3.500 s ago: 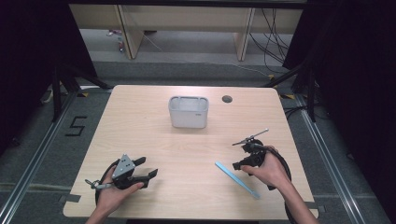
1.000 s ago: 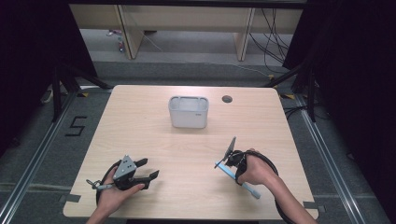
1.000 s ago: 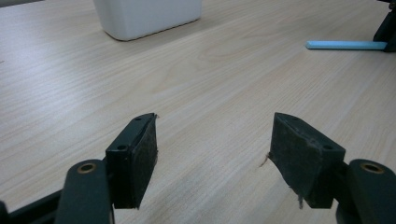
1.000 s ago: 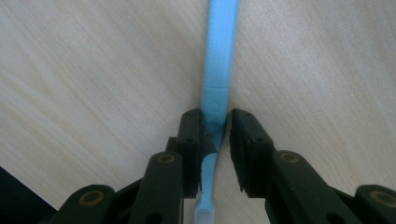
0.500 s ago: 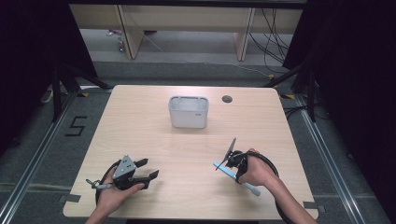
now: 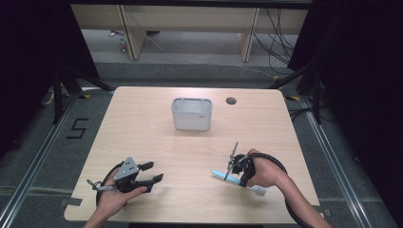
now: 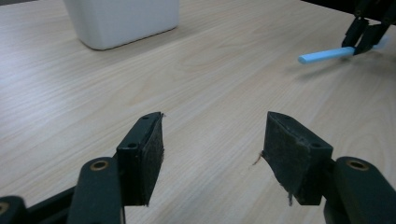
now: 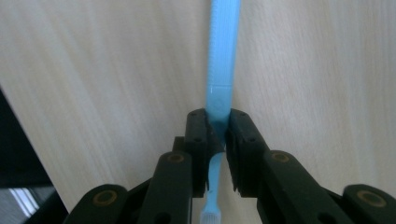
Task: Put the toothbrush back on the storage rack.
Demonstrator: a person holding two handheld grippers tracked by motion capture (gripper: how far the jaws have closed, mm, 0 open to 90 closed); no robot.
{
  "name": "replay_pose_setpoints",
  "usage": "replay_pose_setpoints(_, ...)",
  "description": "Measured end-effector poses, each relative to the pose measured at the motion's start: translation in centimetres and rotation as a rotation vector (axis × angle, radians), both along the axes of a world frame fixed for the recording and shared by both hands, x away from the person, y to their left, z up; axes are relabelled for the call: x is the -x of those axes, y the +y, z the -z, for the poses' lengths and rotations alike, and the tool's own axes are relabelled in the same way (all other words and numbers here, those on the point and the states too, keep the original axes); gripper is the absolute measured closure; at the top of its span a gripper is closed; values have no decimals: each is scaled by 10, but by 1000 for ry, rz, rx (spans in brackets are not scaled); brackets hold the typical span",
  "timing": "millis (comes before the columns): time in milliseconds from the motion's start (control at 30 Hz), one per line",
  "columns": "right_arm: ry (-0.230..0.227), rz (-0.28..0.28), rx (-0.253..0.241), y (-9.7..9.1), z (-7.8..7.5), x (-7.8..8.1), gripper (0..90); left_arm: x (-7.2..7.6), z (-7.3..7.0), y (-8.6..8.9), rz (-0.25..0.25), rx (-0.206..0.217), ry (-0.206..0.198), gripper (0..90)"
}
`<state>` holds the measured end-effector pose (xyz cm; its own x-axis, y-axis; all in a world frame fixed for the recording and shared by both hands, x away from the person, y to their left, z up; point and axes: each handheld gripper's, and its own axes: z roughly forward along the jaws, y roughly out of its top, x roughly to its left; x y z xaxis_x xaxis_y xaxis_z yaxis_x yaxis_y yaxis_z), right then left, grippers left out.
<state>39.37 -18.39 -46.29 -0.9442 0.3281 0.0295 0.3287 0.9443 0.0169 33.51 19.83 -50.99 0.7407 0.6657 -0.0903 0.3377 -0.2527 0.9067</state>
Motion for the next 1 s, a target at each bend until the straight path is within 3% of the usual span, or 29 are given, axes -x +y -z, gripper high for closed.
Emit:
replay_pose_setpoints(167,-16,-100,-14,4,-9,3,793,0,-6,-5,30,-12,-8,374)
replay_pose_setpoints(267,-16,-106,4,7,-11,6,793,-1,-9,-9,53,-1,-12,375)
replay_pose_setpoints(333,-18,-166,11,9,-12,7,793,-1,-11,-13,77,-14,-10,375)
replay_pose_setpoints(367,-18,-166,11,9,-12,7,793,-1,-11,-13,77,-14,-10,375)
replay_pose_setpoints(433,-25,-229,16,12,-13,8,793,-1,-14,-17,102,-26,-12,373)
replay_pose_setpoints(600,-31,-261,18,14,-16,8,793,-1,-22,-28,172,-48,-21,383)
replay_pose_setpoints(633,-24,-306,7,15,-15,6,793,-2,-24,-32,194,-64,-28,387)
replay_pose_setpoints(733,-26,-295,14,17,-15,7,794,-3,-28,-39,224,-78,-27,392)
replay_pose_setpoints(1000,-38,-341,10,27,-18,6,793,-6,-33,-62,311,-102,-37,405)
